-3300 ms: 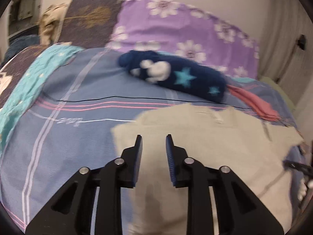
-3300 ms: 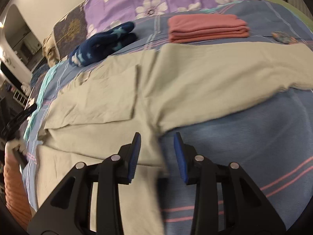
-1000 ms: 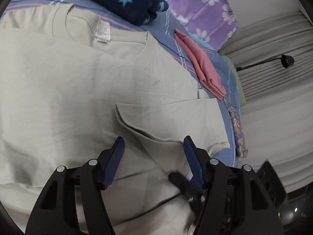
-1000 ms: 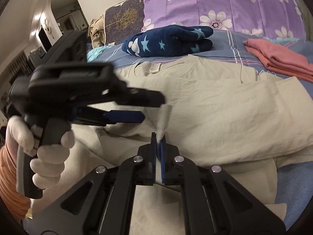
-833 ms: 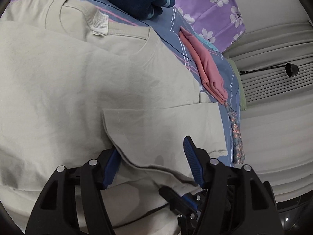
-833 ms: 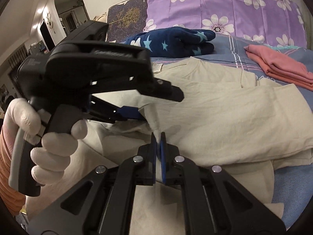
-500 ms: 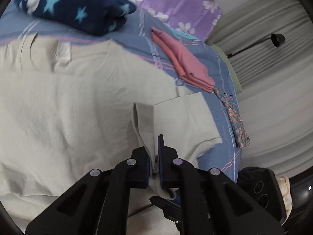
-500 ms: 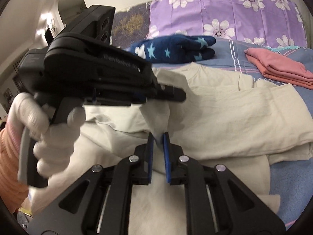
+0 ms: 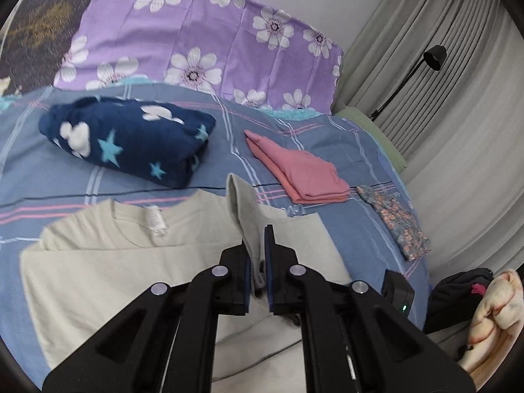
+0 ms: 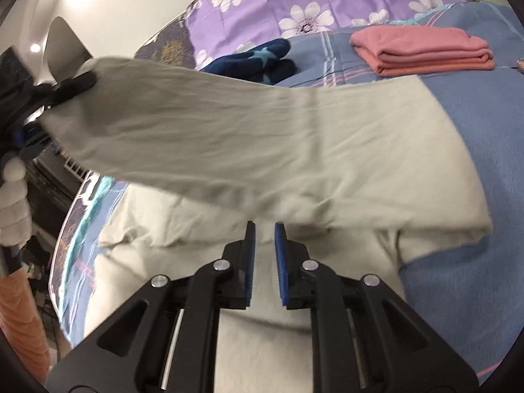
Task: Fold small clothes
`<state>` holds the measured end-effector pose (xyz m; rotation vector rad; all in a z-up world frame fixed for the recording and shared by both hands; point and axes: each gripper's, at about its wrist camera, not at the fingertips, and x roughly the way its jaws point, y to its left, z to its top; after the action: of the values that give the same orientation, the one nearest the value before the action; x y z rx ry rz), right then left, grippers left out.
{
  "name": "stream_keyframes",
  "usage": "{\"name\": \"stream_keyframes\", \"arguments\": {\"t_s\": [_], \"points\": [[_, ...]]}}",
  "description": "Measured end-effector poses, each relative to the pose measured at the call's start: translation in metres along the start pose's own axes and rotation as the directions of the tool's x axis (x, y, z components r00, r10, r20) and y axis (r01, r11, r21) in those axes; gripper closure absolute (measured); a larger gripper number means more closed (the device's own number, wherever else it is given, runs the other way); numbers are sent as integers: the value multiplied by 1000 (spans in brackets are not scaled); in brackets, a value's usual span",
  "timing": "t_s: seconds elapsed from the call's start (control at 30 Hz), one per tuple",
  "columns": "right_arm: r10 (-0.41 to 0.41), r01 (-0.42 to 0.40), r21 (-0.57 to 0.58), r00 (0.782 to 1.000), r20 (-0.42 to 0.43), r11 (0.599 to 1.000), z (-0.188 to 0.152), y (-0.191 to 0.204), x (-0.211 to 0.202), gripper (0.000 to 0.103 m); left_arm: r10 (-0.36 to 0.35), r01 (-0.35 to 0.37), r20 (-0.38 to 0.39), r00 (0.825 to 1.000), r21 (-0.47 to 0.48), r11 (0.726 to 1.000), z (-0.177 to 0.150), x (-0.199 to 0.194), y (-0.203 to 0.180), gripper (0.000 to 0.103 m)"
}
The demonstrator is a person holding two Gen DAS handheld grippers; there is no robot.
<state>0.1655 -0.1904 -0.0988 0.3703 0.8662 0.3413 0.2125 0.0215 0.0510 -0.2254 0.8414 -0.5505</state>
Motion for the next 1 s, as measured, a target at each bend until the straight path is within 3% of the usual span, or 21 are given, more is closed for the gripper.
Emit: {"name": "stream_keyframes", "arguments": {"t_s": [0.07,0.17,0.4,0.6,0.63,0.7,0.73,0.77,0.9,0.93,0.97,1.0], "points": [[-126,126,5,991,-37,992,0,-7,13,93,54,-54,13,998,22,998,-1,-12,11,96],[-110,112,34,993,-50,993,-4,-12,15,94,125,-125,30,992,21,992,-6,-30,34,96],[-153,152,-13,987,-55,988,-7,-2,21,94,240,-236,36,970,-90,968,-25,-58,108,96],[-157,156,-22,986,-50,987,-5,-5,20,93,282,-286,-51,958,-188,939,-58,-51,163,96],[-158,157,-24,986,-49,987,-7,-4,18,92,272,-284,-85,959,-202,937,-67,-43,170,94],[-159,158,-31,986,-48,987,-8,-3,18,91,264,-285,-121,957,-215,934,-77,-31,176,78],[-157,155,-35,986,-47,987,-8,-2,18,88,263,-289,-141,954,-216,933,-83,-22,179,61],[-157,155,-42,986,-46,987,-9,-1,19,87,269,-297,-152,951,-213,931,-88,-16,181,56],[-165,162,-65,985,-44,985,-11,3,19,82,281,-319,-190,941,-217,923,-100,6,183,56],[-164,161,-67,985,-43,985,-11,4,20,82,296,-330,-181,938,-201,923,-99,8,181,57],[-164,161,-67,986,-44,985,-10,4,20,82,302,-331,-171,938,-187,925,-98,8,179,82],[-161,158,-65,986,-45,985,-10,4,20,82,285,-312,-163,945,-179,933,-96,7,176,101]]}}
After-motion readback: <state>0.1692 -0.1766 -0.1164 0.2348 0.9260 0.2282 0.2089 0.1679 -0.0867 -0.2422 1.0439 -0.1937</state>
